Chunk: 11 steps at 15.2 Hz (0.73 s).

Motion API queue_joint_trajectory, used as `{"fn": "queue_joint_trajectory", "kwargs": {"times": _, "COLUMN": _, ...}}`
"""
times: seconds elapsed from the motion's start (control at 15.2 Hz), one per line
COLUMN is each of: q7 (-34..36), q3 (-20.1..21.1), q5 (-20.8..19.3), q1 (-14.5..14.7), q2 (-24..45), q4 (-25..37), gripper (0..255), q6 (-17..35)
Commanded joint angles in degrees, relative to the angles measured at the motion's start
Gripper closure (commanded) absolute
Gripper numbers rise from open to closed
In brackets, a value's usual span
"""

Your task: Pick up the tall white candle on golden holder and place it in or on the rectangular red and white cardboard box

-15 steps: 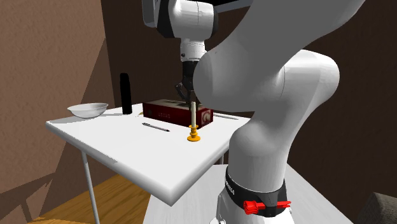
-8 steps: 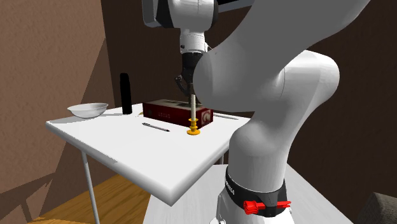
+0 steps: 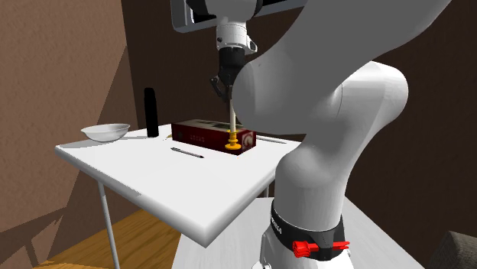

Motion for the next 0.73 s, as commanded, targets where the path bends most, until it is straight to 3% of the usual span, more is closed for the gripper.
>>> {"fn": "queue_joint_trajectory", "kwargs": {"times": 0.0, "q7": 0.18, "q3": -0.13, "q5": -0.12, "q1": 0.00, "q2": -0.39, "q4": 1.36, "gripper": 255, "q6": -1.76}}
{"fn": "queue_joint_trajectory", "kwargs": {"times": 0.66, "q7": 0.48, "q3": -1.12, "q5": -0.98, "q1": -0.31, "q2": -1.17, "q4": 8.53, "gripper": 255, "q6": -9.71}}
